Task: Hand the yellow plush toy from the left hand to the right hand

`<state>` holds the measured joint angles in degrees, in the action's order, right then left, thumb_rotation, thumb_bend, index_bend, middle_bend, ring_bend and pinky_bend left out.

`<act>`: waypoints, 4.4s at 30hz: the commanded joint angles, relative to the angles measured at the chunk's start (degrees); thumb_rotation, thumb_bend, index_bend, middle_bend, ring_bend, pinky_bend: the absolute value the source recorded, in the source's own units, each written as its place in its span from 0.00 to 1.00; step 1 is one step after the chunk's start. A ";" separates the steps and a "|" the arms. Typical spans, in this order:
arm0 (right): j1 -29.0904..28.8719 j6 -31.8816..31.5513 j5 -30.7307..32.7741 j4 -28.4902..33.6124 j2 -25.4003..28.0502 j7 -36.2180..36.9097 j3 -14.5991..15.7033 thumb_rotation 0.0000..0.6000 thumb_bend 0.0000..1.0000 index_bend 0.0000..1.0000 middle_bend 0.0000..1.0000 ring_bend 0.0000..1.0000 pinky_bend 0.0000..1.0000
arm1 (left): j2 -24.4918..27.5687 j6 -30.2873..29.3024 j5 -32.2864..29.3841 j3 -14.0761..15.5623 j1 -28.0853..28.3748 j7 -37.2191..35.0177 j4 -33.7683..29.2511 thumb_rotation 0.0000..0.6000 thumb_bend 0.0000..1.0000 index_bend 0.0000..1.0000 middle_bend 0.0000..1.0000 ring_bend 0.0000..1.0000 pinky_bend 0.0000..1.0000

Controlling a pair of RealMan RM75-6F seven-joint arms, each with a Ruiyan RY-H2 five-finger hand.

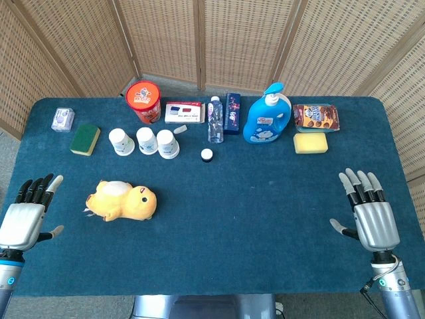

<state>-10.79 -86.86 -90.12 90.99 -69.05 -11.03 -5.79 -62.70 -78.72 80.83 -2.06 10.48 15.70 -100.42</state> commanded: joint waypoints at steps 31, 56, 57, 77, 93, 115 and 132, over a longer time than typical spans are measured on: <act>0.01 0.89 0.76 0.91 0.90 1.47 -0.19 0.85 0.00 0.00 0.00 0.00 0.00 | -9.43 18.19 -4.17 -2.41 10.93 -6.47 15.97 1.00 0.02 0.00 0.00 0.00 0.00; -0.27 1.72 -0.23 1.11 0.96 4.03 0.55 0.85 0.00 0.00 0.00 0.00 0.00 | -20.55 19.43 -4.22 -3.45 16.68 -3.37 25.18 1.00 0.16 0.69 0.63 0.57 0.77; -0.39 2.24 -0.21 1.38 1.03 4.94 0.76 0.85 0.00 0.00 0.00 0.00 0.00 | -20.73 18.24 -2.56 -3.33 16.59 -5.90 25.56 1.00 0.16 0.69 0.63 0.57 0.77; -10.87 18.43 -4.64 8.77 6.25 31.65 2.38 0.88 0.00 0.00 0.03 0.01 0.11 | -28.08 6.64 14.70 -2.99 22.50 -38.62 31.05 1.00 0.15 0.69 0.63 0.57 0.77; -16.27 23.56 -4.32 14.45 3.37 27.67 1.57 0.89 0.00 0.00 0.03 0.02 0.12 | -38.55 18.93 7.80 -7.13 31.47 -31.57 30.99 1.00 0.14 0.67 0.62 0.56 0.77; -19.62 26.27 -0.41 14.68 -1.47 21.37 0.78 0.91 0.00 0.00 0.03 0.02 0.12 | -42.16 26.34 -1.68 -12.04 37.50 -22.65 23.20 1.00 0.14 0.66 0.61 0.55 0.77; -19.80 23.04 -1.12 12.52 -6.48 23.43 1.19 1.00 0.39 0.68 0.68 0.61 0.78 | -42.94 25.85 -4.34 -12.29 38.41 -20.69 22.55 1.00 0.13 0.60 0.55 0.50 0.76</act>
<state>-30.64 -63.71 -91.33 103.53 -75.51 12.51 -4.61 -105.69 -52.82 76.43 -14.40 48.92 -5.04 -77.85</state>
